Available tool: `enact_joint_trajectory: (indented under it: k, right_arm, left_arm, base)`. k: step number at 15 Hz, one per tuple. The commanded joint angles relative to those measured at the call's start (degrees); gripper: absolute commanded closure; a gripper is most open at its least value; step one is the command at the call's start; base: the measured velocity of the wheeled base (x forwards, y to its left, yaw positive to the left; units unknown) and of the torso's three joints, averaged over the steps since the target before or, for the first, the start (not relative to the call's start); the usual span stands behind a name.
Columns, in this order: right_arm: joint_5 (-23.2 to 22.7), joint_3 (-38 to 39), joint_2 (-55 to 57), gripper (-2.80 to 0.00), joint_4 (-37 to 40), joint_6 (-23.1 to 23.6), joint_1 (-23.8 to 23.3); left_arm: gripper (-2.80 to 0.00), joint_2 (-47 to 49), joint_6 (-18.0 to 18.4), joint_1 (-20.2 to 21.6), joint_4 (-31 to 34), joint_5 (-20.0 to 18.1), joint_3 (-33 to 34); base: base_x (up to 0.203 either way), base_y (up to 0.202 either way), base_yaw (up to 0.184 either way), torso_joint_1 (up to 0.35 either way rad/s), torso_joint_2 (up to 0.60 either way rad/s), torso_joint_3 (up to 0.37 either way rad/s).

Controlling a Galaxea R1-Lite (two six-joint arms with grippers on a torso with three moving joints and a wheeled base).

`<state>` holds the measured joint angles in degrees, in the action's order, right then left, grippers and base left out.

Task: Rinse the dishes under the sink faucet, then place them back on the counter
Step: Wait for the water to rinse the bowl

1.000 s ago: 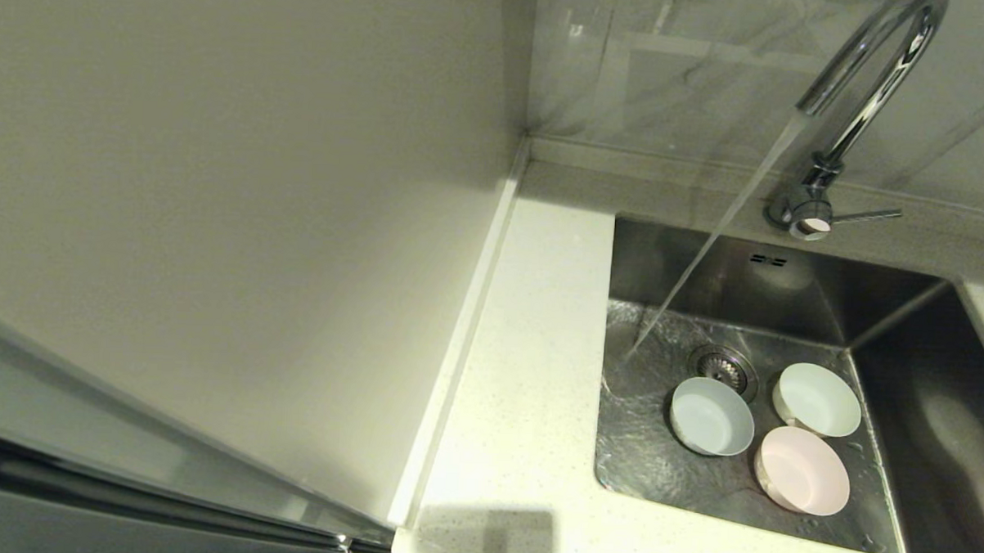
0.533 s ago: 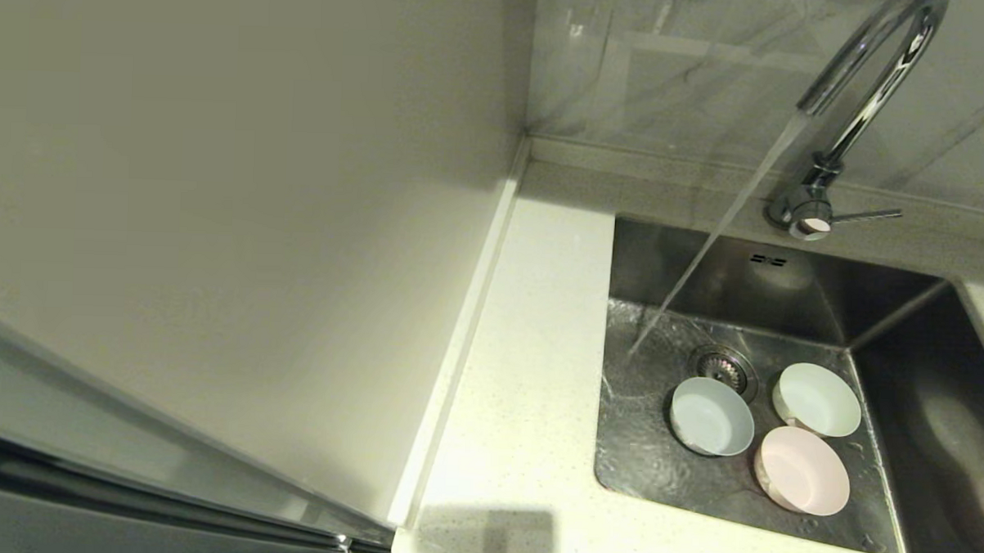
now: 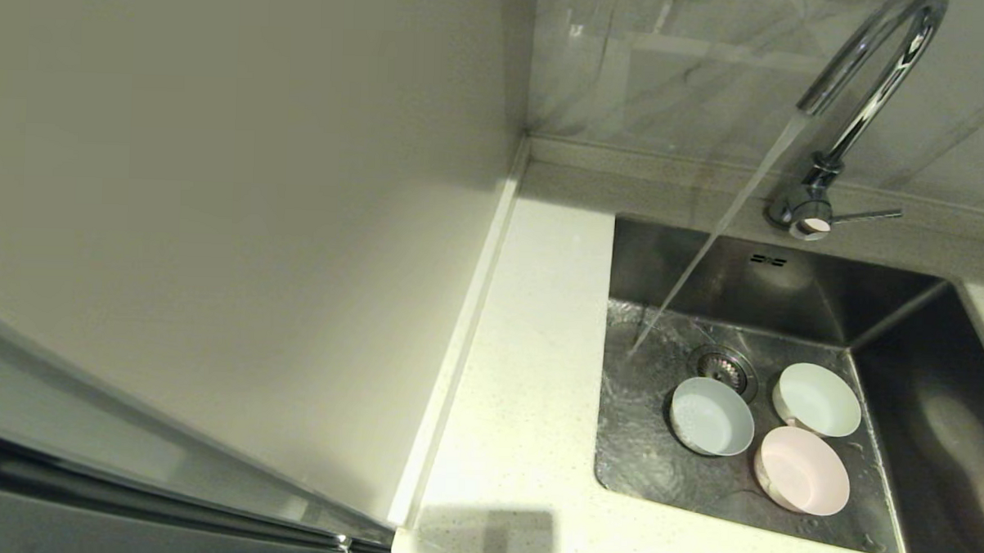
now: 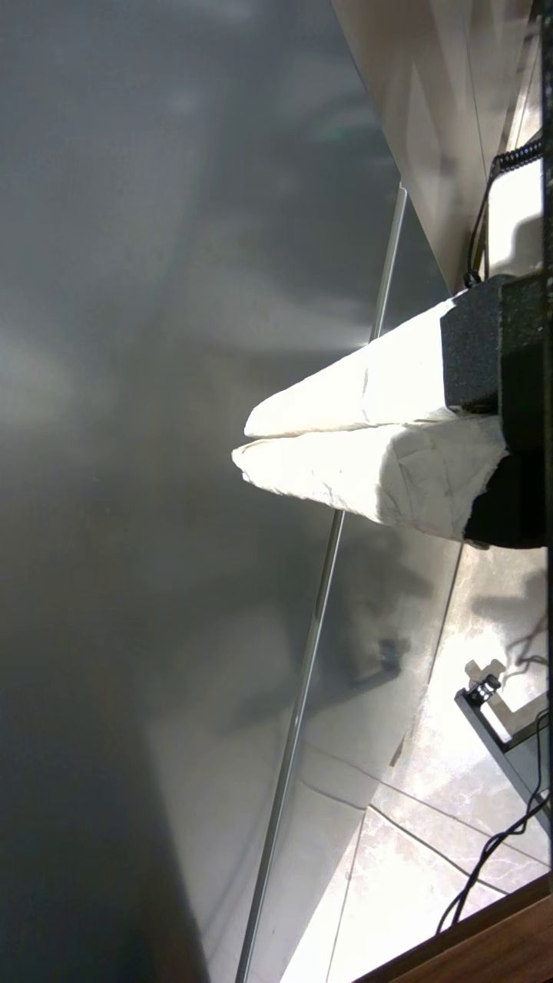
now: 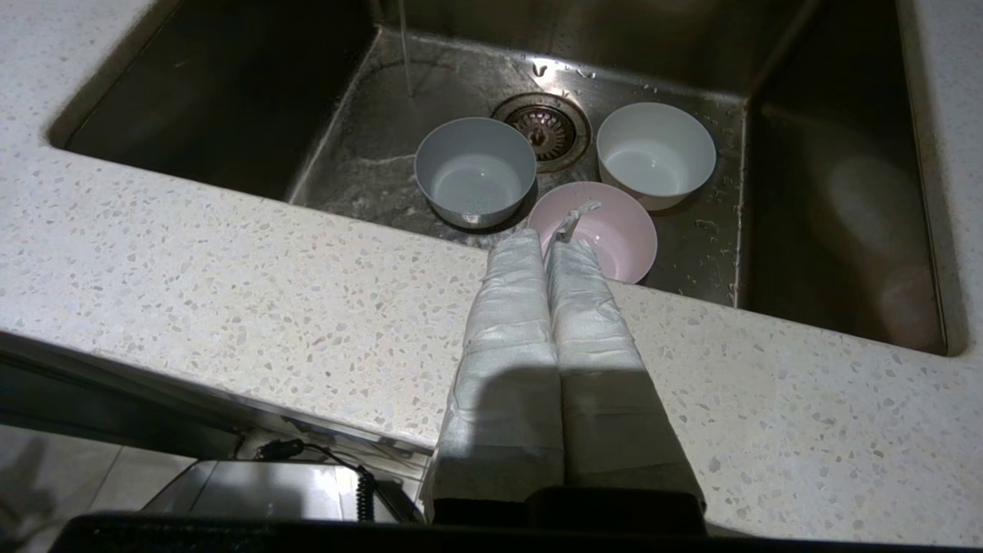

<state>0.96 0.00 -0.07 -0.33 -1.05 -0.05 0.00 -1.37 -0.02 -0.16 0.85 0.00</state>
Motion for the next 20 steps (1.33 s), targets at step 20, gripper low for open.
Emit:
enact_joint_trajectory:
  k: [20]
  right_arm:
    - [0.25,0.00,0.07,0.00,-0.10,-1.70,0.05]
  left_arm:
    - [0.00,-0.18,-0.03,0.02,-0.02,0.03,0.00]
  base:
    - [0.000,0.000,0.000,0.000,0.00,0.000]
